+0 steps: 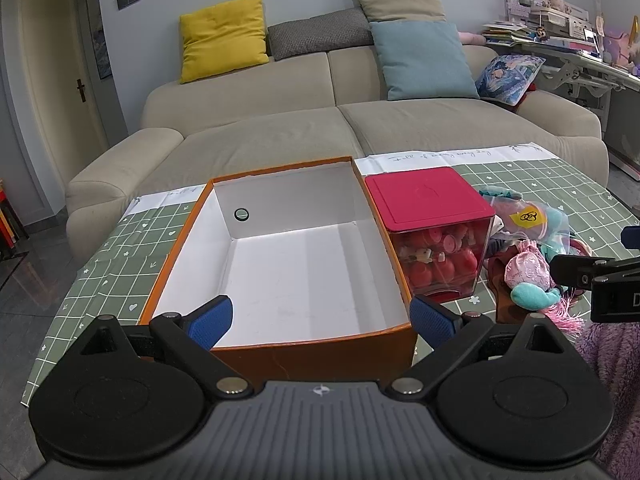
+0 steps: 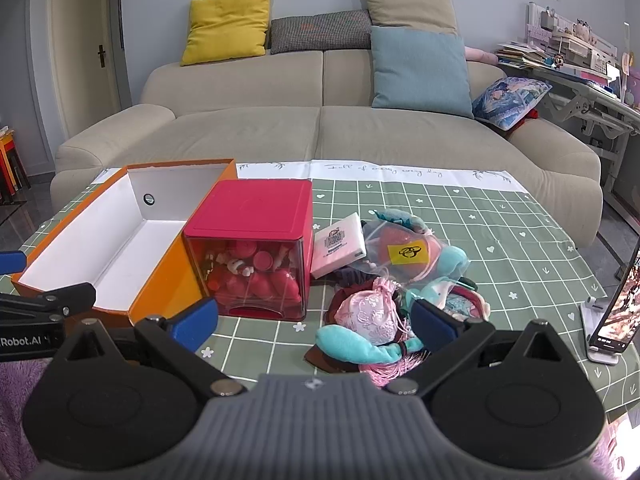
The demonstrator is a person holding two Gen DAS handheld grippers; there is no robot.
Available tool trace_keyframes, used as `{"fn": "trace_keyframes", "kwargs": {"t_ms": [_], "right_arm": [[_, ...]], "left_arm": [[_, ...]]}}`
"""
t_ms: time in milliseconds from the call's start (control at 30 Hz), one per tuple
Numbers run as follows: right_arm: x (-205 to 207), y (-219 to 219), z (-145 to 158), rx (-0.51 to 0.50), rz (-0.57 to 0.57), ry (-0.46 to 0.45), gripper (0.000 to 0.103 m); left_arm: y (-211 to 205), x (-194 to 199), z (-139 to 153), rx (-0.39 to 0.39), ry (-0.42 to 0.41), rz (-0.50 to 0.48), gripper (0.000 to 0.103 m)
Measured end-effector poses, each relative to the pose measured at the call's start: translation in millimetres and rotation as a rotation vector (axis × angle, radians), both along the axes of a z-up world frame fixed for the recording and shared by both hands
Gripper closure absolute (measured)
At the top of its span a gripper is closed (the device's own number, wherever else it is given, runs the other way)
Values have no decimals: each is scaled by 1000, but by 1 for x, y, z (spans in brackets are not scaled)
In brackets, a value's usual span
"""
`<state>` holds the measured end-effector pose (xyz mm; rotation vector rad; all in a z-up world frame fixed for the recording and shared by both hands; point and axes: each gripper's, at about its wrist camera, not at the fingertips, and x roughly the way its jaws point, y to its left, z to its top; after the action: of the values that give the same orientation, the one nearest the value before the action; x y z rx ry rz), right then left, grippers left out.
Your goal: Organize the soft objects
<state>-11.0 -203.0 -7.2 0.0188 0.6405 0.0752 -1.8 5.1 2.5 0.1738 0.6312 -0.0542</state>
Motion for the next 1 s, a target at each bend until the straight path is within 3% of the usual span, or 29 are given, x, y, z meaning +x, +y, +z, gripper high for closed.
{"fn": "trace_keyframes", "kwargs": {"t_ms": [1000], "right_arm": [[1,-1,-2,5,-7,11,2]], "left_arm": [[0,0,-2,0,2,2,0]]}}
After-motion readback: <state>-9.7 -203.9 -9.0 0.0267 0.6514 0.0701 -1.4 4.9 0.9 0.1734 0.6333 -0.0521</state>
